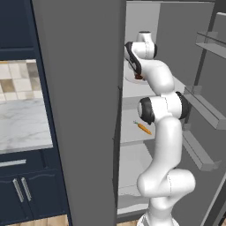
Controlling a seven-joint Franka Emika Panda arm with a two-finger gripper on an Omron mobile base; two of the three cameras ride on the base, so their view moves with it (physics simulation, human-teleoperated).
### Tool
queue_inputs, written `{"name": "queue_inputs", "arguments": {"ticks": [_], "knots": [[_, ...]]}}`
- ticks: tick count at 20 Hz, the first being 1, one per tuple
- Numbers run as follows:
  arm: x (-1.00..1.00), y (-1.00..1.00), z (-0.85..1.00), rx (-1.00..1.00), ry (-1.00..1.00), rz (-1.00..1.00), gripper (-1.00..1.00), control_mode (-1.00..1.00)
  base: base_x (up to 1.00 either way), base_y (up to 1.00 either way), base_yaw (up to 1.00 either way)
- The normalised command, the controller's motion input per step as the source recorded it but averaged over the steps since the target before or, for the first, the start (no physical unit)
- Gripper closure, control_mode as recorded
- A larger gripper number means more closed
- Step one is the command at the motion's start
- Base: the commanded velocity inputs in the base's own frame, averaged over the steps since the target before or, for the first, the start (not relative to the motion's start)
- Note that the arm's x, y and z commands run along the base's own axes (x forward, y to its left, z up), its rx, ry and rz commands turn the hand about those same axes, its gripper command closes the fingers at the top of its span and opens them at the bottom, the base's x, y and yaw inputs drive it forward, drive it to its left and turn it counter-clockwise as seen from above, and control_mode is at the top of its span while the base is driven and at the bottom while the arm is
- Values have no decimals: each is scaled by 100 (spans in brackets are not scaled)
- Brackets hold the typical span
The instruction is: Transport the chicken drumstick from the fridge to the microwave and turn on the microwave.
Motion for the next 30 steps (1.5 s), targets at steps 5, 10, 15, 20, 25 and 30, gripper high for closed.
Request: {"name": "queue_inputs", "arguments": {"ticks": [5, 10, 15, 20, 25, 30], "knots": [[0, 0, -8, 0, 0, 0, 100, -100, 0, 0, 0], [-1, 0, -9, 0, 0, 0, 100, -100, 0, 0, 0], [-15, -8, 9, -1, -10, 1, 100, -100, 0, 0, 0], [-40, -2, 18, -4, -16, 0, 100, -100, 0, 0, 0], [-39, 0, 7, -1, -12, 0, 100, -100, 0, 0, 0], [-40, 4, 8, 0, -10, 0, 100, -100, 0, 0, 0]]}}
